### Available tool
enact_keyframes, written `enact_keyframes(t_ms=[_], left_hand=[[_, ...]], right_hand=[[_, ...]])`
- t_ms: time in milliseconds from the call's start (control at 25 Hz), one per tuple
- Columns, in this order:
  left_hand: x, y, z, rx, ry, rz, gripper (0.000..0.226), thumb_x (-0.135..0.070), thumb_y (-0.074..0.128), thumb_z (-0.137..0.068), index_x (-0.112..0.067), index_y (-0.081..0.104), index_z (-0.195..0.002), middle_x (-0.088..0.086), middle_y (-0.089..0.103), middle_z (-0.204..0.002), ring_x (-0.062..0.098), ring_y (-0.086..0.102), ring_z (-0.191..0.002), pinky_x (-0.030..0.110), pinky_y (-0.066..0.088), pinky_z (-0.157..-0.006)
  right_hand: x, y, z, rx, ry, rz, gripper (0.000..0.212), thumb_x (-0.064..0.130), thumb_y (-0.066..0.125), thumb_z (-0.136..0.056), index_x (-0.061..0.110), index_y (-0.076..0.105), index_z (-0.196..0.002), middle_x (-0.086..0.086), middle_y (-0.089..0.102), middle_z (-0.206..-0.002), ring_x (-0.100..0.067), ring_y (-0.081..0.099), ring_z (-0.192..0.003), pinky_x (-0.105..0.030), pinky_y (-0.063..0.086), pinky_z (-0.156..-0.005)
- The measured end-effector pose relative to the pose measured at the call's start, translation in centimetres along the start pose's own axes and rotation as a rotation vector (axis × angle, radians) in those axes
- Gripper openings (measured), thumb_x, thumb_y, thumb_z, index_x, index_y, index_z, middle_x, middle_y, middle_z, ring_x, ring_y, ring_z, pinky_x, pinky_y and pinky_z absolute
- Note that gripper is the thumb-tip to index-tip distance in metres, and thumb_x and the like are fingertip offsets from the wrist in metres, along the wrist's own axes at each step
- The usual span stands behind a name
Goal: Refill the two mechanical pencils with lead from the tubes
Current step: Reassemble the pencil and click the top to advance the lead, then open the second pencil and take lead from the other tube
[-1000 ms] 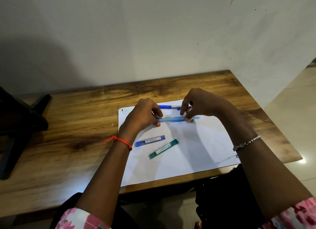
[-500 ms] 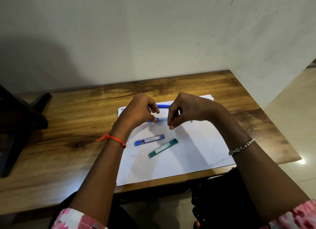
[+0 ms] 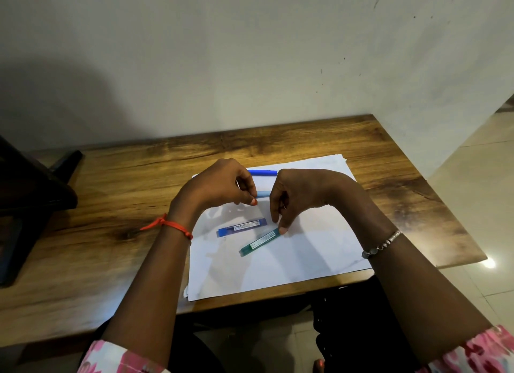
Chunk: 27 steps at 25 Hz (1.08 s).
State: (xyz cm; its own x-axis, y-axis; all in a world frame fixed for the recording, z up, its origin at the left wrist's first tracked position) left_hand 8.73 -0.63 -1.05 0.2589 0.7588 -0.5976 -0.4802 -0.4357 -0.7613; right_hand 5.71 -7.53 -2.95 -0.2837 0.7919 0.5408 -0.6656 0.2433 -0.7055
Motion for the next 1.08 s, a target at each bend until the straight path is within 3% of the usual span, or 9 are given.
enact_keyframes(t_ms=[320,480,560,680,960,1080], left_hand=[[0.0,0.3,0.0,0.022,-0.012,-0.004,0.008,-0.012,0.074,-0.073,-0.012,0.072,-0.081,-0.001,0.066,-0.074,0.012,0.059,-0.062,0.018,0.044,-0.058],[0.0,0.5,-0.1,0.032,-0.011,-0.003,0.009,-0.012,0.074,-0.074,-0.011,0.072,-0.082,0.0,0.066,-0.075,0.013,0.059,-0.064,0.02,0.046,-0.06],[0.0,0.5,-0.2,0.033,-0.011,0.0,0.01,-0.012,0.074,-0.074,-0.011,0.072,-0.083,-0.001,0.066,-0.075,0.013,0.059,-0.064,0.02,0.046,-0.06],[0.1,0.5,-0.2,0.025,-0.004,-0.014,0.011,-0.011,0.074,-0.073,-0.011,0.073,-0.084,0.003,0.069,-0.078,0.017,0.061,-0.066,0.023,0.047,-0.061],[0.2,0.2,0.0,0.032,-0.003,-0.022,0.01,-0.008,0.072,-0.073,-0.016,0.072,-0.077,-0.004,0.065,-0.071,0.012,0.059,-0.061,0.02,0.043,-0.058],[0.7,-0.2,0.0,0.026,-0.026,0.069,0.008,-0.008,0.069,-0.077,-0.015,0.073,-0.078,-0.001,0.069,-0.071,0.009,0.059,-0.06,0.019,0.045,-0.057]], right_hand=[[-0.1,-0.2,0.0,-0.016,0.008,0.009,0.021,0.022,0.082,-0.068,0.013,0.076,-0.085,0.014,0.061,-0.064,0.009,0.052,-0.054,-0.016,0.04,-0.058],[-0.1,-0.4,0.0,-0.037,0.006,-0.004,0.019,0.023,0.08,-0.07,0.012,0.076,-0.085,0.009,0.066,-0.07,-0.002,0.056,-0.063,-0.025,0.045,-0.066],[0.2,-0.7,0.0,-0.071,-0.005,0.0,0.018,0.025,0.079,-0.072,0.012,0.076,-0.085,0.008,0.065,-0.071,-0.006,0.056,-0.064,-0.021,0.045,-0.066],[1.2,-1.3,-0.3,-0.153,-0.056,0.054,0.022,0.028,0.08,-0.071,0.013,0.074,-0.087,0.01,0.056,-0.063,-0.001,0.052,-0.056,-0.009,0.037,-0.052],[2.1,-0.4,-1.5,-0.137,-0.08,0.124,0.018,0.017,0.077,-0.074,0.008,0.074,-0.089,0.005,0.059,-0.07,-0.004,0.051,-0.057,-0.01,0.037,-0.056],[1.4,-2.3,-0.3,-0.228,-0.085,0.029,0.008,0.011,0.075,-0.073,0.007,0.075,-0.08,0.004,0.063,-0.064,-0.002,0.053,-0.053,-0.012,0.039,-0.054]])
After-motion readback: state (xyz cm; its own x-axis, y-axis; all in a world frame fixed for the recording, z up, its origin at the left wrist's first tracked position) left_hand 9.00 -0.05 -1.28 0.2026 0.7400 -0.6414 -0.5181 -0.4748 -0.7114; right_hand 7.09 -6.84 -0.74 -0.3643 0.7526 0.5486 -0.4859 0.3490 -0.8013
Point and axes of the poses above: each hand's wrist, its own z-axis away from the middle knuckle, its own y-axis out of the palm, x = y × z, the point moved 10 cm from there along -z, towards the middle knuckle
